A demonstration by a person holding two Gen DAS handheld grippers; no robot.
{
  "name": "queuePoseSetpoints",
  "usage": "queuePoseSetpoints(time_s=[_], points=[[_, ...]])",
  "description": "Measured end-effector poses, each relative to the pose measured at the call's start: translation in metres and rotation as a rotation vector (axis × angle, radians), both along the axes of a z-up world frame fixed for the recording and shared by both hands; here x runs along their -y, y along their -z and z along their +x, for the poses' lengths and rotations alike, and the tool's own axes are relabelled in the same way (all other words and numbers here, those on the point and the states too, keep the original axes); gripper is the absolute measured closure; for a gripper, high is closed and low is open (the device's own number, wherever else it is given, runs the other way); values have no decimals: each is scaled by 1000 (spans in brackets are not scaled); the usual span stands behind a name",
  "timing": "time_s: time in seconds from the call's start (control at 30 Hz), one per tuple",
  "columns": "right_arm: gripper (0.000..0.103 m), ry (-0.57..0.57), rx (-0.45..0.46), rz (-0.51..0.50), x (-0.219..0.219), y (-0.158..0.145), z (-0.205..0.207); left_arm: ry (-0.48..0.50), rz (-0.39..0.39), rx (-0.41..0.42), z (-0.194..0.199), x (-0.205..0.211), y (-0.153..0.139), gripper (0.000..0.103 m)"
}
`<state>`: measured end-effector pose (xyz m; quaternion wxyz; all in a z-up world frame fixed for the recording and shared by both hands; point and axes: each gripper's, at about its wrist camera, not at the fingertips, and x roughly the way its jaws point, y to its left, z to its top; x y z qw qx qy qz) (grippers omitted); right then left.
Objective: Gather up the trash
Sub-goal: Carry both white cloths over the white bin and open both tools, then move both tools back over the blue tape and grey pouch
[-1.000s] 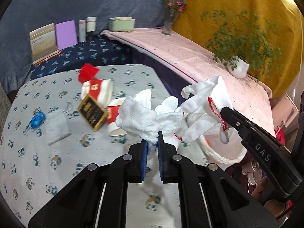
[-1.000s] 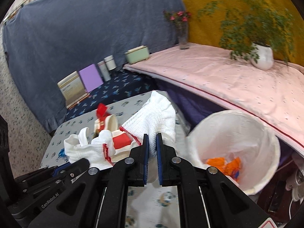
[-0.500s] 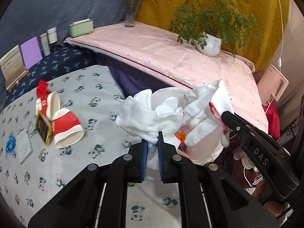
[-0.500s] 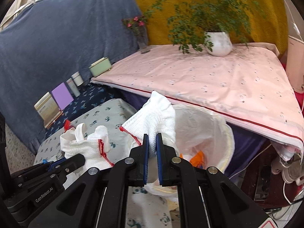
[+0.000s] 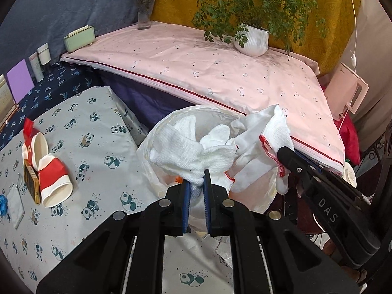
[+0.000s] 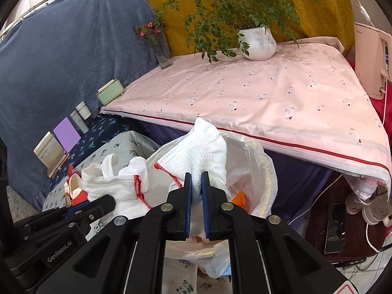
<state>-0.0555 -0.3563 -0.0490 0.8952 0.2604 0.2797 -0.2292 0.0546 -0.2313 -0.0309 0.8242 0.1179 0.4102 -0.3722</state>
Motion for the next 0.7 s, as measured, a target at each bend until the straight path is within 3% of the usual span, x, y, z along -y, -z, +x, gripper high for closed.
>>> queuePoseSetpoints(time_s=[0.33, 0.4, 0.43, 0.5, 0.6, 0.7], points=[[91, 10, -18, 14, 8, 11, 5, 5, 7, -16, 6, 11, 11, 91], [89, 20, -17, 7, 8, 11, 6, -12, 11, -14, 8, 11, 11, 81], [89, 17, -14, 9, 8, 10, 6, -19, 10, -16, 9, 11, 11, 69], [89, 18, -13, 6, 8, 10, 6, -37, -5, -8, 11, 8, 8, 57], [86, 19, -13, 5, 8, 9, 6, -51, -4, 7, 14, 4, 6, 50], [85, 17, -11, 5, 6, 8, 6, -68, -8, 3, 17, -2, 5, 49]])
